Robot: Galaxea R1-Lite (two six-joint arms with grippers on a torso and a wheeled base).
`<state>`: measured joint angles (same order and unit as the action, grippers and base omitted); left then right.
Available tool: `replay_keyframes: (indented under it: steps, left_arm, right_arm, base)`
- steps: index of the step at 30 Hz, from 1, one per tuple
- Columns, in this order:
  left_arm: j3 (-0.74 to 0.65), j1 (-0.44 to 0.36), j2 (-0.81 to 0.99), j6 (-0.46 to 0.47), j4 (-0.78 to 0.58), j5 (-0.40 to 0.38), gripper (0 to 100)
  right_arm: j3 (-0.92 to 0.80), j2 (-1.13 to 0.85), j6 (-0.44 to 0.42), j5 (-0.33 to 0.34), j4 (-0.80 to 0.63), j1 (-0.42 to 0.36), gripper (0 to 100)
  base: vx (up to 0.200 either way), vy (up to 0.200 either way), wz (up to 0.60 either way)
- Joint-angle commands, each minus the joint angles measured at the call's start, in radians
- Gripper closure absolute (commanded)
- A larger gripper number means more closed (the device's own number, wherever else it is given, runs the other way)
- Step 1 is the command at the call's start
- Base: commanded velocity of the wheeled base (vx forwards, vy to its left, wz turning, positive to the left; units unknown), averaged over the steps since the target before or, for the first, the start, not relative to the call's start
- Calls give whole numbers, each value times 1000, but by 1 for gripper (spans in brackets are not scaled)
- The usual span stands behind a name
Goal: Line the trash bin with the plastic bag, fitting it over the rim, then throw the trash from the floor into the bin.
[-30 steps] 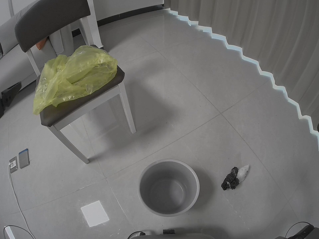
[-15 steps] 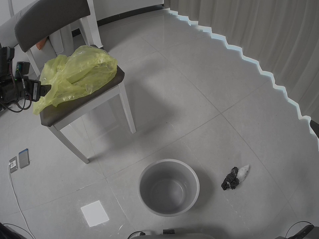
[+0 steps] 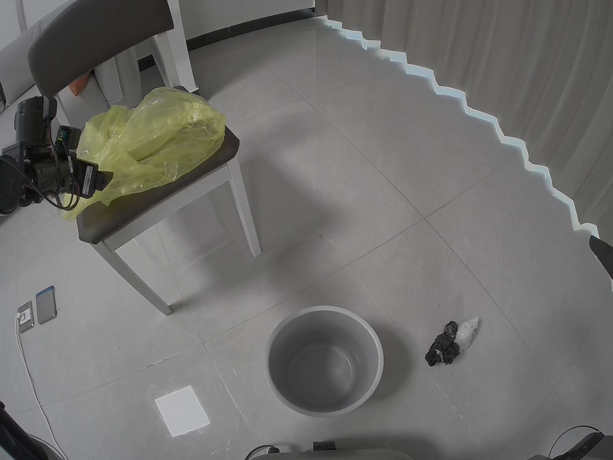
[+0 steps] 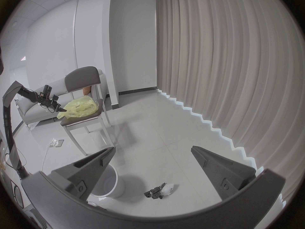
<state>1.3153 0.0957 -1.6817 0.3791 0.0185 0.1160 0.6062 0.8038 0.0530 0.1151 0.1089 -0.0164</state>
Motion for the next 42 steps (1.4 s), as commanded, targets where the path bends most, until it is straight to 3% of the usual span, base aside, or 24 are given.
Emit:
replay_keyframes:
  steps: [1,7,19,28,29,40,42]
  left_arm:
    - [59,5,-75,0,0,4,0]
    - [143,44,-131,3,-9,24,0]
    - [113,122,-78,83,-11,22,0]
    - [113,131,-90,76,-6,14,0]
    - [110,133,-90,76,-6,13,100]
    - [111,131,-73,67,-3,8,100]
    - [127,102,-29,37,-3,4,100]
  right_arm:
    - [-2,2,1,0,2,0,0]
    - [-2,5,1,1,2,0,0]
    - [0,3,1,1,3,0,0]
    - [0,2,1,1,3,0,0]
    - [0,2,1,0,3,0,0]
    - [1,6,1,0,5,0,0]
    - [4,18,-12,-2,8,-13,0]
  base:
    - [0,0,0]
    - [0,0,0]
    - [0,0,0]
    - [0,0,0]
    - [0,0,0]
    - [0,0,0]
    - [0,0,0]
